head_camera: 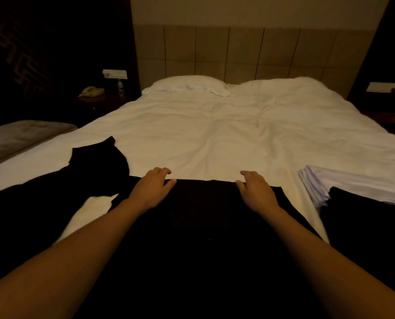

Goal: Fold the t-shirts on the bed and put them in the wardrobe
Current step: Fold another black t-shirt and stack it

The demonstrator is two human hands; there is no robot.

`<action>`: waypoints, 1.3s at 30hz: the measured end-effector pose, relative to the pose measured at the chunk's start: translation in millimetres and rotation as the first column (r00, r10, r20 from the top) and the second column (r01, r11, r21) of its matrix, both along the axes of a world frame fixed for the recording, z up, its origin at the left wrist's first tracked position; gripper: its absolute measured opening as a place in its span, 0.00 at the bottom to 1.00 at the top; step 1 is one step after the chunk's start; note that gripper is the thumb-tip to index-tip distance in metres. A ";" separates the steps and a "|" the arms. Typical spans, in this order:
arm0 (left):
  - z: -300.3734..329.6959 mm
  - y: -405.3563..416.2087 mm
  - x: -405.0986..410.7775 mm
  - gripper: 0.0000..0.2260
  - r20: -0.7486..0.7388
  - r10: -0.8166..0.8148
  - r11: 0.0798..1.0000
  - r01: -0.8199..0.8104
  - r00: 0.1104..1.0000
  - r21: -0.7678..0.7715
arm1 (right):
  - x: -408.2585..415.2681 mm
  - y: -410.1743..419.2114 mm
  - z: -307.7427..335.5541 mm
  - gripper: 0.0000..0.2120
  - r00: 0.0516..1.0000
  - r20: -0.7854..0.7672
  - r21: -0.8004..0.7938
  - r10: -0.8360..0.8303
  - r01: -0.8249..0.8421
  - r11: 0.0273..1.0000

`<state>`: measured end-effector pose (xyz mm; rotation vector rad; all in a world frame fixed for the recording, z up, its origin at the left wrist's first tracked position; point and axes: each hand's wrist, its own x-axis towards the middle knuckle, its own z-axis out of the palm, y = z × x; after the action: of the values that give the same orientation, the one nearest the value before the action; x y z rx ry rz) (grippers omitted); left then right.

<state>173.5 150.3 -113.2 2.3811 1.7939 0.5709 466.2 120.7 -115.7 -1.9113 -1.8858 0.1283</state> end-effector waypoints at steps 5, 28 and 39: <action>-17.7 31.7 -3.2 0.19 -0.113 0.033 0.999 -0.038 0.993 -0.040 | 9.5 28.2 -19.6 0.19 0.969 0.244 0.025 -0.037 0.032 0.999; -32.7 41.8 -25.9 0.23 -0.282 0.085 0.995 -0.067 0.956 0.071 | 24.0 38.6 -27.6 0.22 0.942 0.337 0.031 0.001 -0.012 0.999; 0.5 15.1 -14.5 0.15 -0.089 0.107 0.931 -0.068 0.990 0.360 | 14.8 5.8 14.0 0.17 0.914 0.398 0.206 -0.073 -0.012 0.979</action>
<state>159.0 165.4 -112.8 2.6134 1.9999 0.8622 481.0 126.5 -101.7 -1.9298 -2.0270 -0.4921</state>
